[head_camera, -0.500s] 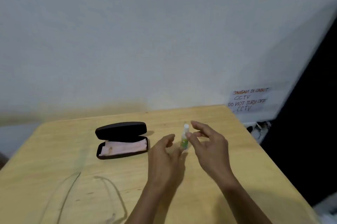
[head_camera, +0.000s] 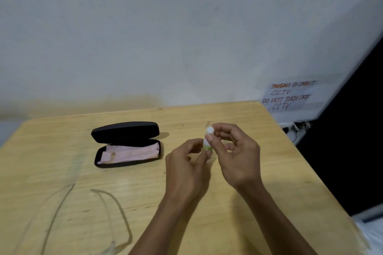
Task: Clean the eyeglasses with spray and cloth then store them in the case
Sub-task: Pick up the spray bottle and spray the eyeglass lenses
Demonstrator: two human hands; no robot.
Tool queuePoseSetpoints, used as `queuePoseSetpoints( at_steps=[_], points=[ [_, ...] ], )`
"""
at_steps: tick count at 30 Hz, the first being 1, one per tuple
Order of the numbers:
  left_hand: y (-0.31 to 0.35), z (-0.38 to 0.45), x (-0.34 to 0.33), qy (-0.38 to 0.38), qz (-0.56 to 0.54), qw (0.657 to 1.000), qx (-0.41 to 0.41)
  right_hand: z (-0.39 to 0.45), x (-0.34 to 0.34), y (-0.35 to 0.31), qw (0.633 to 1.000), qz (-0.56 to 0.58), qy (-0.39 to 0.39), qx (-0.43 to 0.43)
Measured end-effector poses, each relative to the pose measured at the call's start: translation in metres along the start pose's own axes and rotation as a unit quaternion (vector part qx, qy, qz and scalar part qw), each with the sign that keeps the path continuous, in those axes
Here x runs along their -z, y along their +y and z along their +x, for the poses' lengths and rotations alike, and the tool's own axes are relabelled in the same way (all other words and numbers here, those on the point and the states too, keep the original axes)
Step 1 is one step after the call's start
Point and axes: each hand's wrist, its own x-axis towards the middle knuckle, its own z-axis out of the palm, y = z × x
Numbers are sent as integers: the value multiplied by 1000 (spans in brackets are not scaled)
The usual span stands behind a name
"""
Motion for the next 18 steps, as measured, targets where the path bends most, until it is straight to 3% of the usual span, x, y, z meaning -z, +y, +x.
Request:
queuePoseSetpoints(
  at_steps=[9, 18],
  points=[
    [24, -45, 33, -1, -33, 998, -58, -44, 12, -39, 996, 75, -10, 49],
    [33, -84, 57, 19, -35, 997, -64, -75, 14, -61, 995, 44, -23, 88]
  ],
)
